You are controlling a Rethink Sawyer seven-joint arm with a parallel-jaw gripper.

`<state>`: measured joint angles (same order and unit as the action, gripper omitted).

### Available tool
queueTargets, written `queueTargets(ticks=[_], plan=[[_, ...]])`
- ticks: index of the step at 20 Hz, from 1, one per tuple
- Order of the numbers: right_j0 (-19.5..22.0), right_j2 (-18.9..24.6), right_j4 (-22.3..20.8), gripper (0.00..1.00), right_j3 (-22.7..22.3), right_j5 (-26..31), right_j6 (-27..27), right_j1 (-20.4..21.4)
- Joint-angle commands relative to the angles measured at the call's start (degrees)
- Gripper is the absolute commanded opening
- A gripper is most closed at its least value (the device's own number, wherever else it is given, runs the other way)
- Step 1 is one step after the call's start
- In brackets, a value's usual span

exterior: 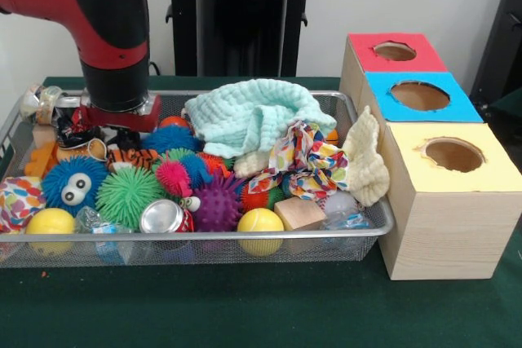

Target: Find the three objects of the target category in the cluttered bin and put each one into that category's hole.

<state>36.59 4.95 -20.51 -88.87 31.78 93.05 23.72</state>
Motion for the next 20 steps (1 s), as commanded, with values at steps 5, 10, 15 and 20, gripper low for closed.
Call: queueTargets(ticks=[5, 10, 15, 20], plan=[[-0.1, 0.5, -2.3, 0.00, 1.4, -3.1, 2.9, -1.7], [0.1, 0.8, -2.0, 0.00, 0.3, -2.9, 2.6, -0.5], [0.4, 1.8, -0.9, 0.00, -2.7, -1.1, 1.9, 4.0], [0.0, 2.9, 1.5, 0.00, -4.5, 4.8, 0.4, 10.2]])
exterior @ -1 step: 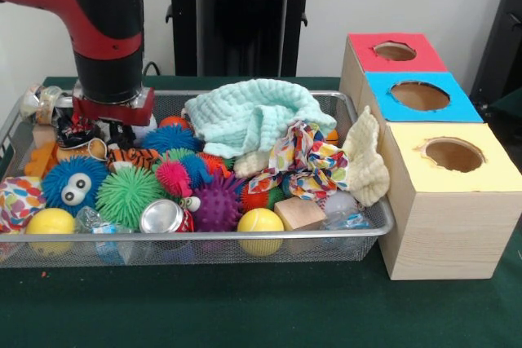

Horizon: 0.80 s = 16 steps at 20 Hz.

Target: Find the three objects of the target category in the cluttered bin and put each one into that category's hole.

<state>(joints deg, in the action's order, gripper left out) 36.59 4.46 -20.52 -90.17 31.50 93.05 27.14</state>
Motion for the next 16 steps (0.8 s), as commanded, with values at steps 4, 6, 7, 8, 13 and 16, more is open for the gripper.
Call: queueTargets(ticks=[4, 6, 7, 8, 13, 16], plan=[[0.7, 4.4, 0.7, 1.00, -3.9, 3.2, -0.5, 6.8], [1.0, 4.8, 0.9, 1.00, -3.4, 3.2, -0.5, 6.3], [1.1, 5.1, 1.4, 1.00, -2.6, 3.6, -0.3, 5.9], [1.3, 5.5, 2.0, 1.00, -2.2, 3.8, 0.0, 5.6], [0.8, 7.6, 3.8, 1.00, 0.8, 4.4, 0.2, 3.8], [0.2, 8.5, 5.2, 1.00, 2.7, 5.0, 1.1, 3.4]])
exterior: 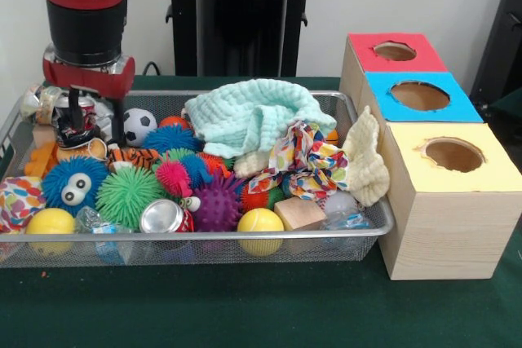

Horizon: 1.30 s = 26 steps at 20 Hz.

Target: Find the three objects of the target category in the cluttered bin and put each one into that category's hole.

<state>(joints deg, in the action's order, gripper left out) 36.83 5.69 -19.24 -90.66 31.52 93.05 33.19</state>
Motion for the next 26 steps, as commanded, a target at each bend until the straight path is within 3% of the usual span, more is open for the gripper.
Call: queueTargets(ticks=[1, 10, 21, 22, 26], plan=[[-0.2, 7.5, 4.3, 1.00, 3.8, 5.5, 1.3, -2.8], [-2.6, 6.2, 5.7, 1.00, 4.3, 5.3, 3.7, -3.4], [-3.1, 3.3, 4.3, 1.00, 4.6, 4.2, 3.5, -5.0], [-3.3, 3.1, 4.1, 0.00, 4.6, 4.4, 3.5, -5.0], [-4.7, 0.7, 2.8, 0.00, 3.8, 4.9, 4.3, -4.7]])
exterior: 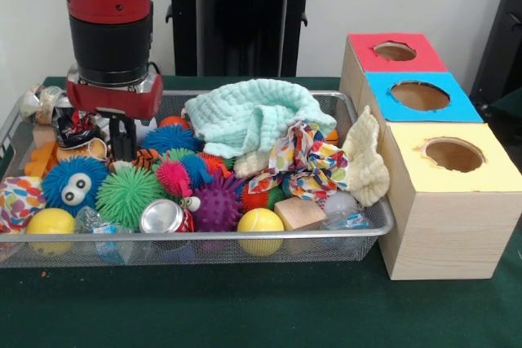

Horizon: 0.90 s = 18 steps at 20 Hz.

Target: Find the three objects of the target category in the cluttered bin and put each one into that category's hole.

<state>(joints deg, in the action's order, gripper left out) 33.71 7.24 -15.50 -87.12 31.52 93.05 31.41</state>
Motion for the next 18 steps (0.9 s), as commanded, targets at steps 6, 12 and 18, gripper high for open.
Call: queueTargets(ticks=[6, 12, 18], plan=[[-2.3, -2.1, -0.7, 0.00, 1.1, 5.8, 4.2, -3.2], [-3.0, -2.8, 0.0, 0.00, 0.2, 8.7, 3.6, -0.3], [-3.3, -3.1, -0.5, 1.00, -0.1, 7.8, 3.5, -0.4]])
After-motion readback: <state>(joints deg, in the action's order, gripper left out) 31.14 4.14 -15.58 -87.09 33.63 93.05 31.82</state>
